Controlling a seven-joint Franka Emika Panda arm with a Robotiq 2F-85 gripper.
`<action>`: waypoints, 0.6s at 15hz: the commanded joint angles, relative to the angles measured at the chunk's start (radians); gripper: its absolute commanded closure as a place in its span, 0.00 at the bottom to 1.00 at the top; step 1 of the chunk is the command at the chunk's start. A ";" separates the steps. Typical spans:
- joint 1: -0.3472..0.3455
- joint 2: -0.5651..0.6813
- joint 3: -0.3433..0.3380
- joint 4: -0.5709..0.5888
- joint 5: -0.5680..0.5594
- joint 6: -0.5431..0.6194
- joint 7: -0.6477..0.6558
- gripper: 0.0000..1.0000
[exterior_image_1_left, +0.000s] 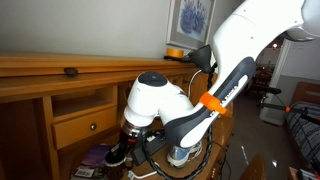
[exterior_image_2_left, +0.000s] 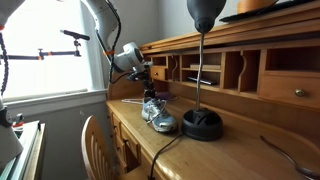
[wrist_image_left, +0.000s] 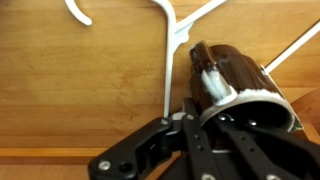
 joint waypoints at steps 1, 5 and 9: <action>-0.037 -0.108 0.034 -0.105 0.050 0.010 0.005 0.98; -0.073 -0.218 0.061 -0.205 0.105 -0.015 -0.008 0.98; -0.099 -0.370 0.057 -0.338 0.130 -0.050 0.002 0.98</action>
